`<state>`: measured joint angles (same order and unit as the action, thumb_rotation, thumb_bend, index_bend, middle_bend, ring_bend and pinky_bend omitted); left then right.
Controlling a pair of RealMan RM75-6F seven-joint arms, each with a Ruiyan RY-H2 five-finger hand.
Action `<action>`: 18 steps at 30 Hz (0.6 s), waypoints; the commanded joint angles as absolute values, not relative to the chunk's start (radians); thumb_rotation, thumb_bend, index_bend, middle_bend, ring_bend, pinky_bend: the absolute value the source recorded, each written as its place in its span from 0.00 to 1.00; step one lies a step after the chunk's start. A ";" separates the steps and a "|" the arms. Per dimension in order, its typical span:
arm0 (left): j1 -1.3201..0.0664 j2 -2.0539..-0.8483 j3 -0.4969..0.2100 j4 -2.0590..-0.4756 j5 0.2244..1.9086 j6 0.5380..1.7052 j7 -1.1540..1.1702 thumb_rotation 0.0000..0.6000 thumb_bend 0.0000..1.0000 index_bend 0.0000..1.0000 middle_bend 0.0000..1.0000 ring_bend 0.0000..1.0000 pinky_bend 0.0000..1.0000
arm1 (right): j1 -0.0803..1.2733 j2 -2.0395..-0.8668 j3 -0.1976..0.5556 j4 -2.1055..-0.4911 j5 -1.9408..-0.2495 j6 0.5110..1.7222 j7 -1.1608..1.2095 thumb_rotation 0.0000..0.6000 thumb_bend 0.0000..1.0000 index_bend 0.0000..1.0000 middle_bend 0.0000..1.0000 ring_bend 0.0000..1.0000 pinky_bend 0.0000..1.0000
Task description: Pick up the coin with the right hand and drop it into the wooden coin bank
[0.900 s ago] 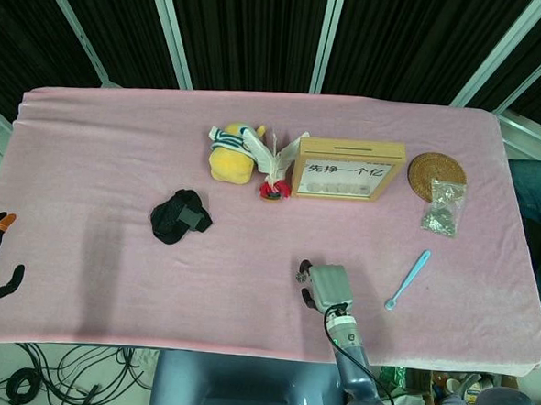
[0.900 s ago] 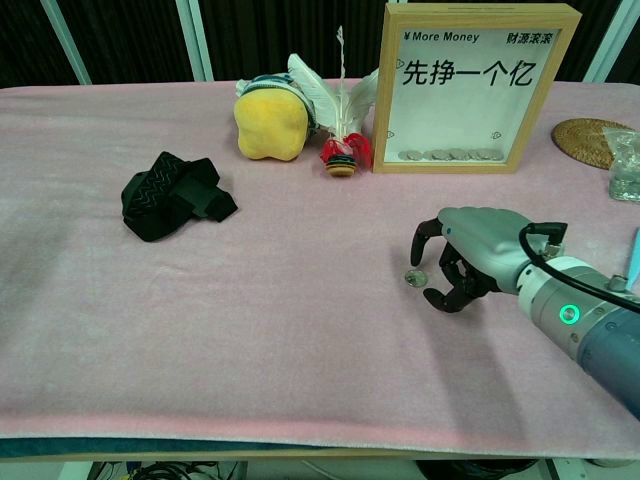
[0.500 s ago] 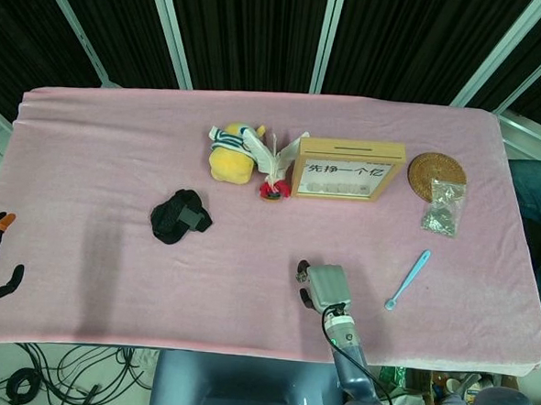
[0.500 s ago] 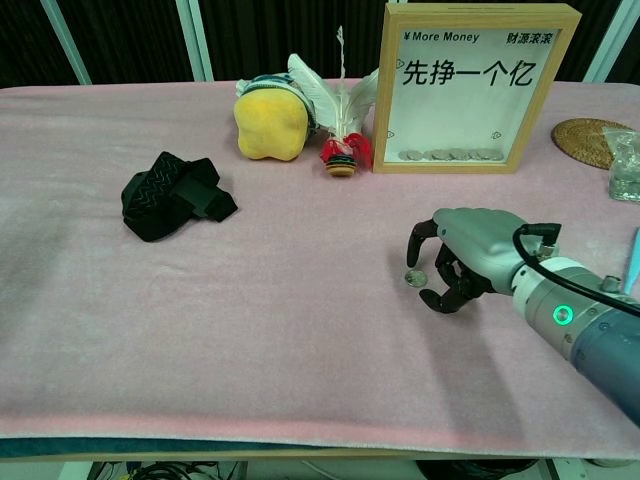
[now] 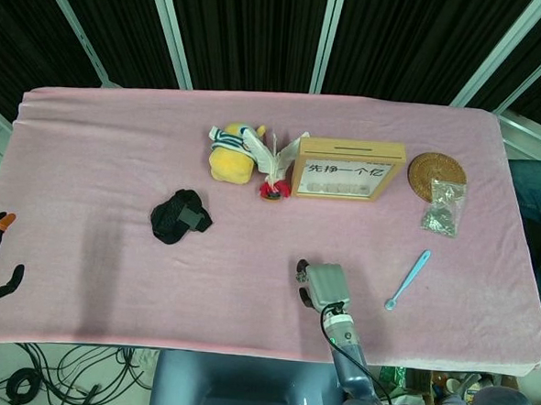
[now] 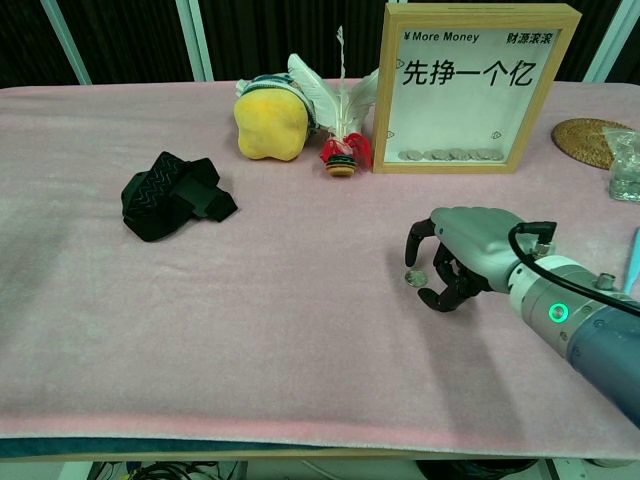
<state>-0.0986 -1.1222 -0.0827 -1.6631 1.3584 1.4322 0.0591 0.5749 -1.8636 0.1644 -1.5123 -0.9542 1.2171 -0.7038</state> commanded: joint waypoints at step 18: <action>-0.099 -1.122 -0.083 -1.662 1.359 1.432 0.059 1.00 0.40 0.10 0.05 0.00 0.00 | 0.574 -1.869 0.162 -1.506 -0.953 1.210 -0.705 1.00 0.31 0.41 0.84 0.86 0.80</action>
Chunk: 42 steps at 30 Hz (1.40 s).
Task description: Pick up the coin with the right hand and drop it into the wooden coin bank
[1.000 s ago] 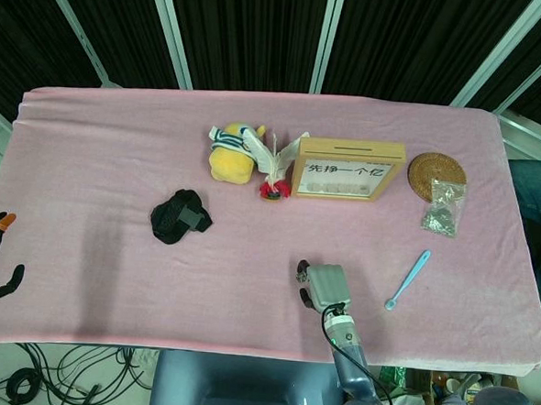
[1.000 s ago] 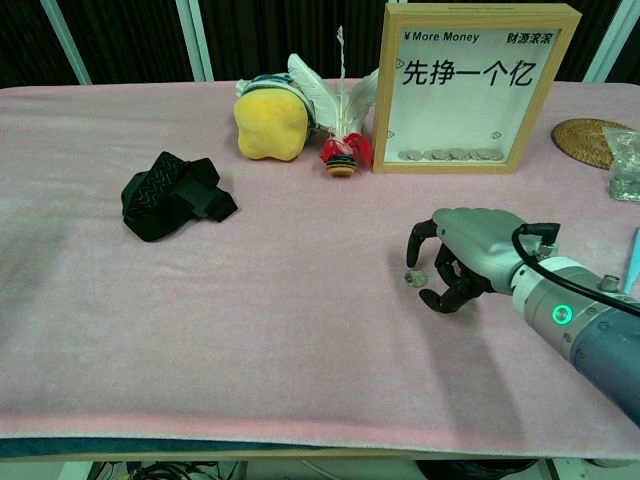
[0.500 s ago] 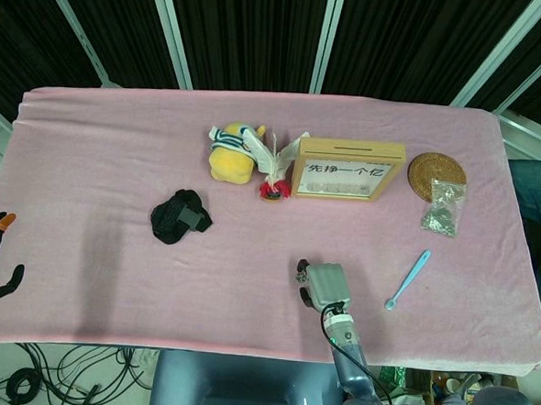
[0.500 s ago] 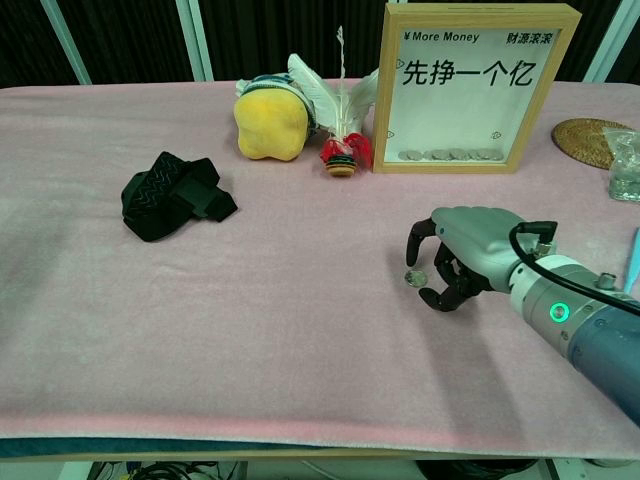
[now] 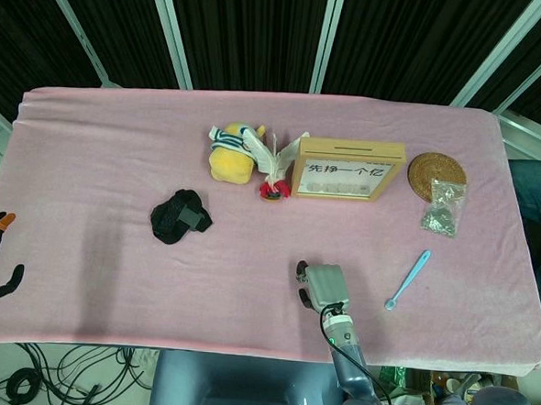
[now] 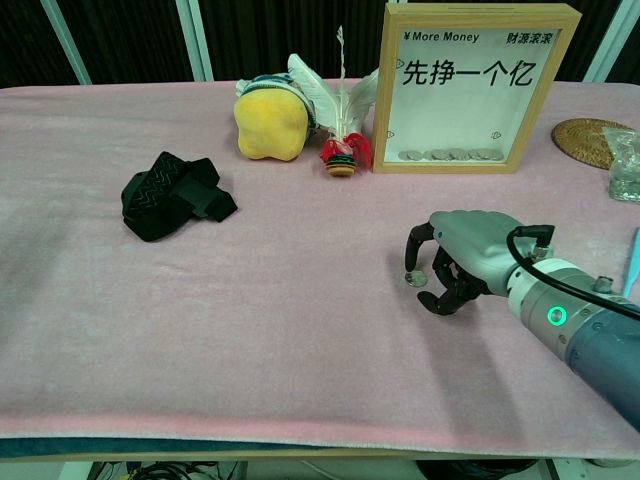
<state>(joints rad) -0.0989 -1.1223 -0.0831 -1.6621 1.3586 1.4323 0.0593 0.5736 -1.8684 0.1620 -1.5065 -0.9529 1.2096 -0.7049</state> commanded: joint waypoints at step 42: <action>-0.100 -1.122 -0.082 -1.661 1.359 1.430 0.059 1.00 0.40 0.10 0.05 0.00 0.00 | 0.580 -1.878 0.171 -1.485 -0.940 1.195 -0.709 1.00 0.31 0.42 0.84 0.86 0.80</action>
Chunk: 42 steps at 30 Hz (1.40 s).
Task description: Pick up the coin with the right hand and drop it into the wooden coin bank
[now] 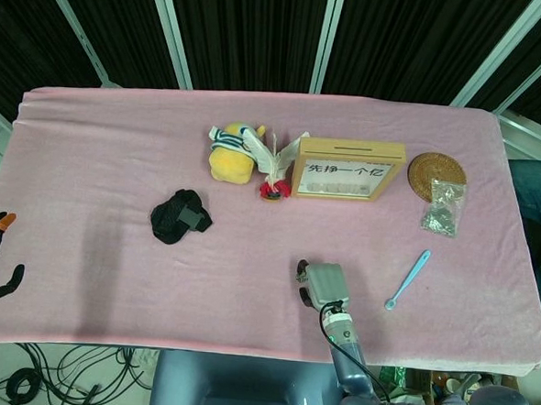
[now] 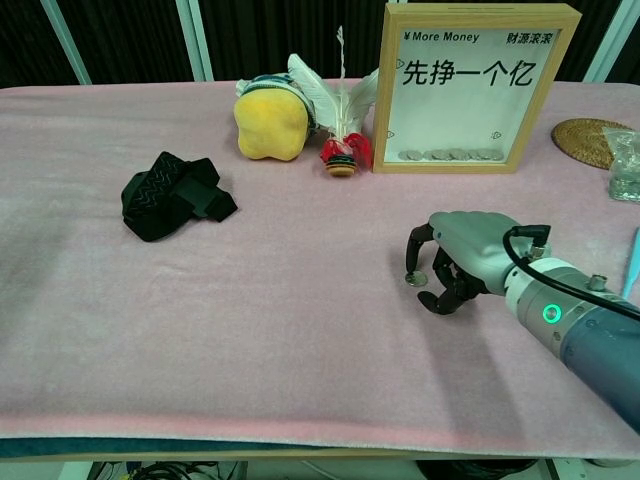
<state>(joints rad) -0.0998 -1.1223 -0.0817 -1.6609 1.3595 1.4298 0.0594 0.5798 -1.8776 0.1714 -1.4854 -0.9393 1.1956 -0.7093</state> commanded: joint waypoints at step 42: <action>-0.099 -1.120 -0.081 -1.662 1.354 1.426 0.060 1.00 0.40 0.10 0.05 0.00 0.00 | 0.607 -1.902 0.201 -1.424 -0.907 1.161 -0.697 1.00 0.35 0.47 0.84 0.86 0.80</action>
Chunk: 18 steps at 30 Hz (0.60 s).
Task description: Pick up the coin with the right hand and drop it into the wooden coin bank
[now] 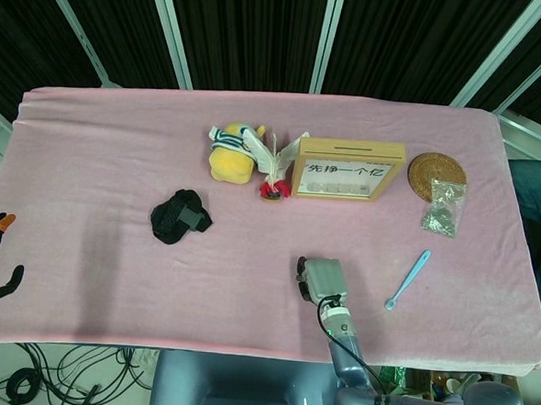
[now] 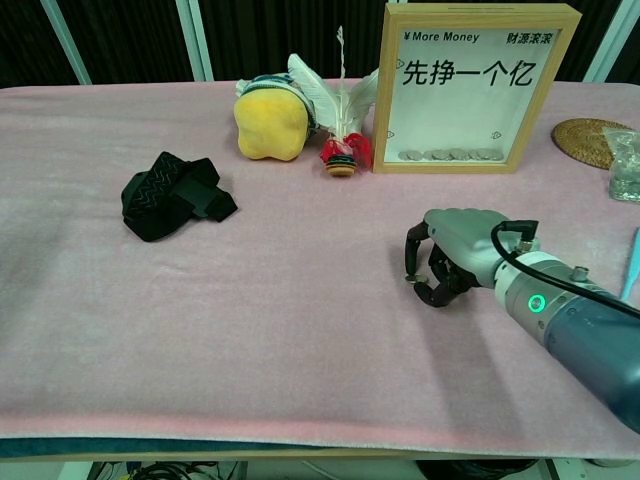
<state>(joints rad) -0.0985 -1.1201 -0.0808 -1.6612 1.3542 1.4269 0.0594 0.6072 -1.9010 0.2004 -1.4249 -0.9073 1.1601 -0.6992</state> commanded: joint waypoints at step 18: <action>-0.099 -1.121 -0.081 -1.664 1.352 1.426 0.062 1.00 0.40 0.10 0.05 0.00 0.00 | 0.615 -1.904 0.213 -1.429 -0.916 1.169 -0.687 1.00 0.35 0.49 0.84 0.86 0.80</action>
<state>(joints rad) -0.0986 -1.1206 -0.0813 -1.6639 1.3520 1.4261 0.0619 0.6149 -1.9041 0.2130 -1.4287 -0.9159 1.1690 -0.6874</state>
